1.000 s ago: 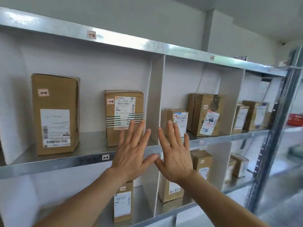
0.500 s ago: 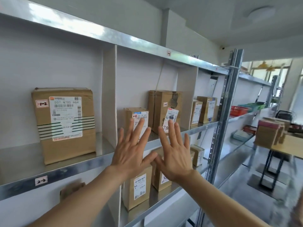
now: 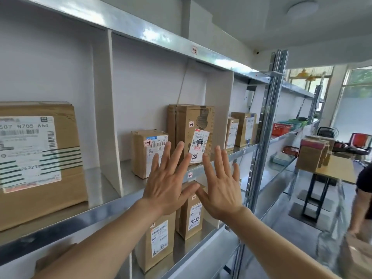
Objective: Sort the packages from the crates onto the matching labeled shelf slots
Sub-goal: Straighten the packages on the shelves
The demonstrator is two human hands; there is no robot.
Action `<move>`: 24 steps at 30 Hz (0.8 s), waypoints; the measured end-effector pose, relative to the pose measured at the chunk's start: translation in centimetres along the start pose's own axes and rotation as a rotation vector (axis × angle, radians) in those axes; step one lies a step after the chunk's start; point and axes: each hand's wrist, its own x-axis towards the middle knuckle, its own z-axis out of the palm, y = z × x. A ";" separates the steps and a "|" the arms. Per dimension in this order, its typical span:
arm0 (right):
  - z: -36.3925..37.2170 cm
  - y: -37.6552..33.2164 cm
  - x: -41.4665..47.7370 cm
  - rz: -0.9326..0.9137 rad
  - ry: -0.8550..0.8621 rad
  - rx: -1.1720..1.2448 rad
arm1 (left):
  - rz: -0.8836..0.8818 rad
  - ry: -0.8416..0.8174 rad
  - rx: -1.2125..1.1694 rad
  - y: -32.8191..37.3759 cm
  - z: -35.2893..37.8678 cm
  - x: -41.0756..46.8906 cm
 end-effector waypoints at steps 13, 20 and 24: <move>7.2 9.0 6.6 -0.068 -0.097 0.051 | -0.089 -0.071 0.108 0.7 8.2 6.2; 10.6 11.9 9.7 -0.183 -0.214 0.156 | -0.212 -0.120 0.176 1.2 10.1 7.9; 11.0 12.4 10.6 -0.228 -0.225 0.239 | -0.266 -0.156 0.229 1.3 10.5 8.0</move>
